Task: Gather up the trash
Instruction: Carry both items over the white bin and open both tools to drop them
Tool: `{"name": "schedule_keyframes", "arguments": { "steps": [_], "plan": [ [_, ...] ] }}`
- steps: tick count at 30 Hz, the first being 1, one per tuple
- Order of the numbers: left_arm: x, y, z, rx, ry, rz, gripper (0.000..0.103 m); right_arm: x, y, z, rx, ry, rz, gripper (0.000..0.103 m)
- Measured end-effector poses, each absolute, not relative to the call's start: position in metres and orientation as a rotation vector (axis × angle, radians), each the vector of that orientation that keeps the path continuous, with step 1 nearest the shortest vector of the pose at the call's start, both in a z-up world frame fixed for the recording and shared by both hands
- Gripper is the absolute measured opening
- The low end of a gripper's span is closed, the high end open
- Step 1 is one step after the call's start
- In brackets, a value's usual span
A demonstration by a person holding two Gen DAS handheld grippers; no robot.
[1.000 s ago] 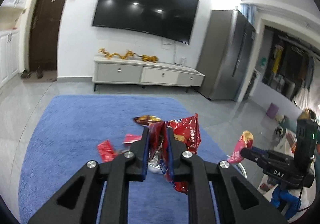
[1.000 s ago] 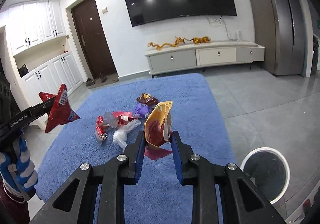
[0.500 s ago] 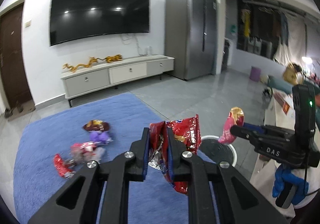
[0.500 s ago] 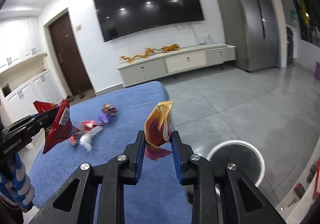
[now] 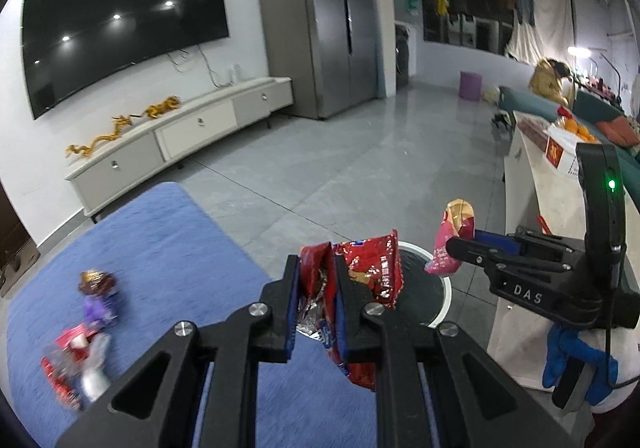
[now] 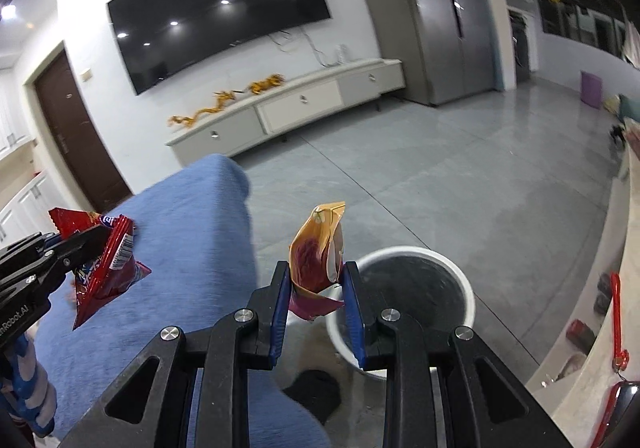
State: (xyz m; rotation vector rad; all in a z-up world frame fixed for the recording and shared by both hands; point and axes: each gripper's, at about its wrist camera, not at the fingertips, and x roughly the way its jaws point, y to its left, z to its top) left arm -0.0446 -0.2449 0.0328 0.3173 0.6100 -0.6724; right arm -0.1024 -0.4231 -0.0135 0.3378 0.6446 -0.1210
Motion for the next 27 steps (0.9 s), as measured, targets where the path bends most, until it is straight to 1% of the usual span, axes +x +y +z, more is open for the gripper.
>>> {"name": "schedule_keyframes", "arguments": {
  "steps": [9, 15, 18, 19, 21, 22, 23, 24, 27],
  "plan": [
    [0.028, -0.333, -0.016, 0.286, 0.794, -0.778, 0.014, -0.068, -0.476, -0.068, 0.405, 0.759, -0.255, 0.024],
    [0.066, -0.373, -0.045, 0.263, 0.867, -0.772, 0.017, -0.044, -0.504, -0.099, 0.433, 0.822, -0.321, 0.025],
    [0.078, -0.387, -0.058, 0.235, 0.919, -0.788, 0.017, -0.034, -0.511, -0.11, 0.434, 0.845, -0.349, 0.027],
    [0.082, -0.391, -0.062, 0.231, 0.935, -0.791, 0.019, -0.031, -0.513, -0.114, 0.439, 0.856, -0.353, 0.028],
    [0.088, -0.393, -0.068, 0.208, 0.964, -0.798, 0.041, -0.027, -0.517, -0.119, 0.448, 0.864, -0.361, 0.034],
    [0.091, -0.394, -0.071, 0.196, 0.976, -0.799, 0.046, -0.026, -0.518, -0.122, 0.444, 0.871, -0.374, 0.039],
    [0.093, -0.395, -0.073, 0.187, 0.984, -0.797, 0.054, -0.023, -0.519, -0.123, 0.442, 0.877, -0.381, 0.041],
    [0.094, -0.396, -0.073, 0.181, 0.987, -0.795, 0.056, -0.022, -0.521, -0.124, 0.443, 0.882, -0.389, 0.042],
    [0.095, -0.391, -0.071, 0.156, 0.986, -0.786, 0.056, -0.025, -0.523, -0.123, 0.457, 0.88, -0.41, 0.042]
  ]
}}
